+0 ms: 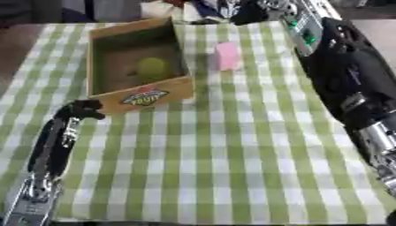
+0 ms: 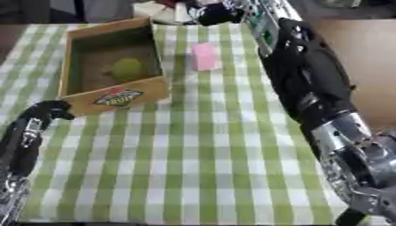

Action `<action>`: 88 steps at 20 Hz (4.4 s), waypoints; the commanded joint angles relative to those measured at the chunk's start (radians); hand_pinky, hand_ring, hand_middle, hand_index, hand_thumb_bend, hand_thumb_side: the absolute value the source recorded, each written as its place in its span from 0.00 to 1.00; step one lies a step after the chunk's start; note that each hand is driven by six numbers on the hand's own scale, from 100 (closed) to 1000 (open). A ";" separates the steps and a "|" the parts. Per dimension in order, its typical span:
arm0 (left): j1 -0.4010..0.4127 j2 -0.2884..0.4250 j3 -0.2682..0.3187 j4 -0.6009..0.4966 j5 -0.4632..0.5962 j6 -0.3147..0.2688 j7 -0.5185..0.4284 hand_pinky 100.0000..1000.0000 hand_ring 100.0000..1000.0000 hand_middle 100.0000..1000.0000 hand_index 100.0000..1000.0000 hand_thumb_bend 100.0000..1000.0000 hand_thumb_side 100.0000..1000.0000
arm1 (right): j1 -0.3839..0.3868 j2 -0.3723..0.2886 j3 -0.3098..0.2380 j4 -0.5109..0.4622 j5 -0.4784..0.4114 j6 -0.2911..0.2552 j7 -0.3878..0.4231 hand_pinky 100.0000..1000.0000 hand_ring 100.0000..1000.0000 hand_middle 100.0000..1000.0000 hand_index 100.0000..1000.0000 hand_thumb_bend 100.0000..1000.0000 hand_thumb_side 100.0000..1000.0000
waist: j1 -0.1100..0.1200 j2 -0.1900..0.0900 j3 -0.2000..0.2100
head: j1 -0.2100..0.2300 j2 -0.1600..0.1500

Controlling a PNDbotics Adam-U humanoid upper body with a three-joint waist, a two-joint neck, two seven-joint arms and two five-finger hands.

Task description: Pick up objects on the table and place them in the box.

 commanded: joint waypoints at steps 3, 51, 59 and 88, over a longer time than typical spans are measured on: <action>-0.002 0.011 0.009 -0.013 -0.005 0.000 0.002 0.84 0.58 0.62 0.72 0.00 0.91 | -0.013 -0.040 -0.008 0.037 0.055 -0.013 0.048 0.75 0.82 0.94 1.00 0.15 0.45 | 0.001 -0.018 0.002 | 0.005 -0.008; -0.009 0.012 0.006 -0.011 -0.009 -0.003 -0.006 0.84 0.58 0.61 0.72 0.00 0.92 | 0.009 -0.005 0.009 0.132 0.182 -0.100 0.151 0.79 0.85 0.97 1.00 0.23 0.53 | -0.013 0.001 0.029 | -0.038 -0.052; -0.011 0.012 0.002 -0.011 -0.009 -0.004 -0.009 0.84 0.58 0.61 0.72 0.00 0.92 | -0.002 0.015 0.000 0.125 0.184 -0.088 0.142 0.80 0.87 0.99 1.00 0.21 0.52 | -0.013 0.003 0.036 | -0.055 -0.060; -0.013 0.012 -0.006 -0.010 -0.011 -0.008 -0.019 0.85 0.58 0.61 0.72 0.00 0.92 | -0.014 0.014 -0.068 0.153 0.213 0.034 0.089 0.80 0.88 0.97 1.00 0.16 0.52 | -0.013 0.024 0.080 | -0.104 -0.088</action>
